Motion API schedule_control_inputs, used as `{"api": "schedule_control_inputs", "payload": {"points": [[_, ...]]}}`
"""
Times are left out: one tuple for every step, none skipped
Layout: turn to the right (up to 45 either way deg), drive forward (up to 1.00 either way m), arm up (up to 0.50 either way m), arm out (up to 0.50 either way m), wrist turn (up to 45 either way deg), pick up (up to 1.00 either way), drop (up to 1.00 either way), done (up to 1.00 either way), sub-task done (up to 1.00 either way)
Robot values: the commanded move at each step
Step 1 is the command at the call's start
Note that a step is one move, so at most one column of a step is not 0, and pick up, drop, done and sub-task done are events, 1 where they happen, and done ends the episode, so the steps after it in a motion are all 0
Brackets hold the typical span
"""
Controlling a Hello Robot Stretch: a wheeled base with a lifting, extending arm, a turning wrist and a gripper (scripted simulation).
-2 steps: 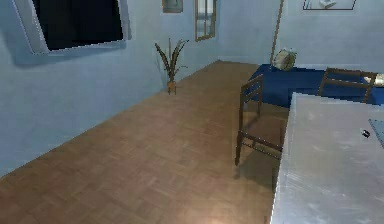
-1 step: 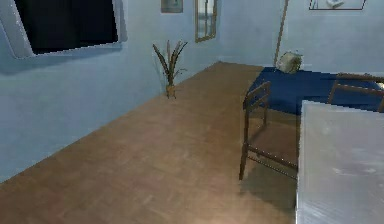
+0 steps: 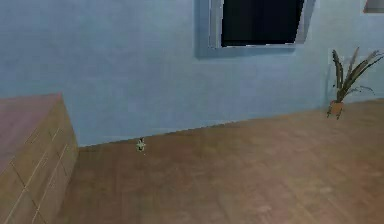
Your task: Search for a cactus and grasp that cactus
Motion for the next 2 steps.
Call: {"api": "schedule_control_inputs", "payload": {"points": [[-24.0,0.0,0.0,0.0,0.0,0.0,0.0,0.0,0.0],[0.0,0.35,0.0,0.0,0.0,0.0,0.0,0.0,0.0]]}}
